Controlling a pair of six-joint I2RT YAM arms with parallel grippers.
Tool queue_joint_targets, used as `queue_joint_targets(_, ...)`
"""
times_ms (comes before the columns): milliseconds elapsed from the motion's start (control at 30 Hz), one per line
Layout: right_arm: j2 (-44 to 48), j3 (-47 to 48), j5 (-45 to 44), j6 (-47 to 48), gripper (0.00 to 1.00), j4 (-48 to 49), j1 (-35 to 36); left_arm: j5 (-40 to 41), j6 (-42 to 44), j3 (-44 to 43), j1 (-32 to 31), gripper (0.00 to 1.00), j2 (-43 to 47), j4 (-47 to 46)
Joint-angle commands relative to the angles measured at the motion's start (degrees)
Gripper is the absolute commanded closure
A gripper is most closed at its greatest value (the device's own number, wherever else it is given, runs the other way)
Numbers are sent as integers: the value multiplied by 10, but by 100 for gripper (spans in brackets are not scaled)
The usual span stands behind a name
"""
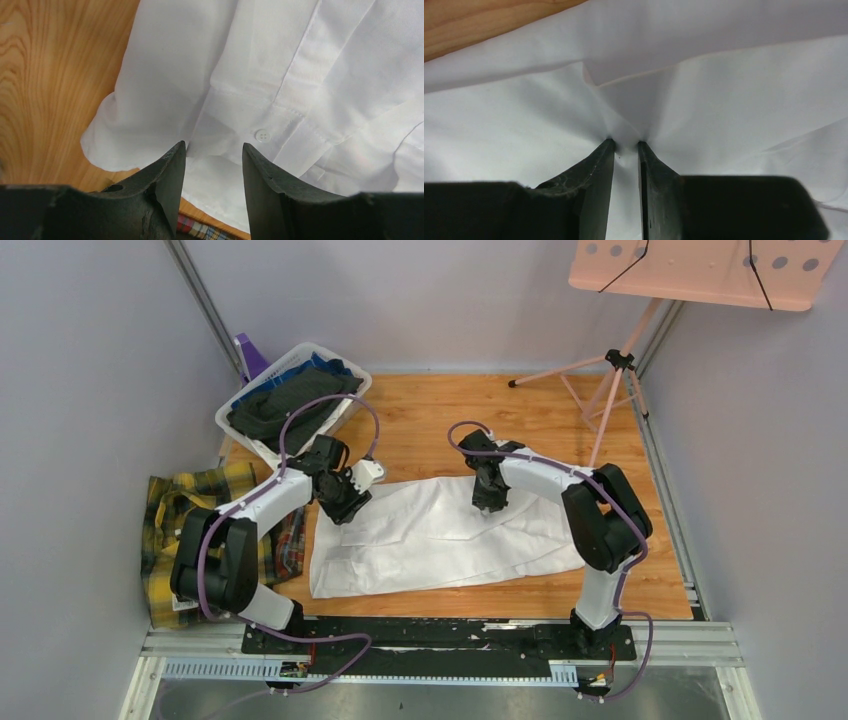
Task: Fold and stack the long sleeve shirts
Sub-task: Adjust the shirt at the center of the board.
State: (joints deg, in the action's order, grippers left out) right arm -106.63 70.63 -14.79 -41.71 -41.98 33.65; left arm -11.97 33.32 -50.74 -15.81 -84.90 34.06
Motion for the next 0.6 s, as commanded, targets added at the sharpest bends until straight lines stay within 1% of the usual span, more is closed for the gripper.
queue_joint_targets(0, 5, -15, 12, -15, 77, 32, -3, -19, 0, -6, 6, 47, -18, -13)
queue_joint_targets(33, 7, -19, 14, -16, 78, 34, -3, -15, -2, -3, 8, 46, -20, -18)
queue_joint_targets(100, 13, -27, 20, -17, 79, 37, -3, -15, -4, 0, 17, 33, -21, -33)
queue_joint_targets(133, 17, -31, 24, -18, 80, 39, -3, -15, -2, 1, 18, 24, -21, -38)
queue_joint_targets(167, 22, -35, 27, -18, 80, 41, -4, -15, -2, 0, 20, 21, -22, -37)
queue_joint_targets(267, 29, -45, 33, -20, 81, 47, -3, -20, -2, -5, 21, 21, -25, -33)
queue_joint_targets(333, 31, -49, 39, -21, 81, 50, -4, -30, -1, -6, 22, 24, -26, -31)
queue_joint_targets(400, 32, -51, 43, -22, 81, 51, -3, -41, -3, -11, 22, 32, -27, -26)
queue_joint_targets(433, 34, -53, 44, -23, 81, 52, -3, -51, -4, -13, 23, 41, -26, -20)
queue_joint_targets(467, 35, -54, 45, -23, 81, 53, -3, -56, -6, -19, 23, 46, -25, -16)
queue_joint_targets(500, 37, -56, 45, -23, 81, 54, -3, -65, -8, -22, 24, 59, -21, -8)
queue_joint_targets(533, 39, -58, 45, -23, 82, 55, -3, -69, -11, -30, 24, 64, -19, -4)
queue_joint_targets(567, 40, -58, 46, -23, 82, 55, -3, -80, -11, -33, 24, 71, -17, 8)
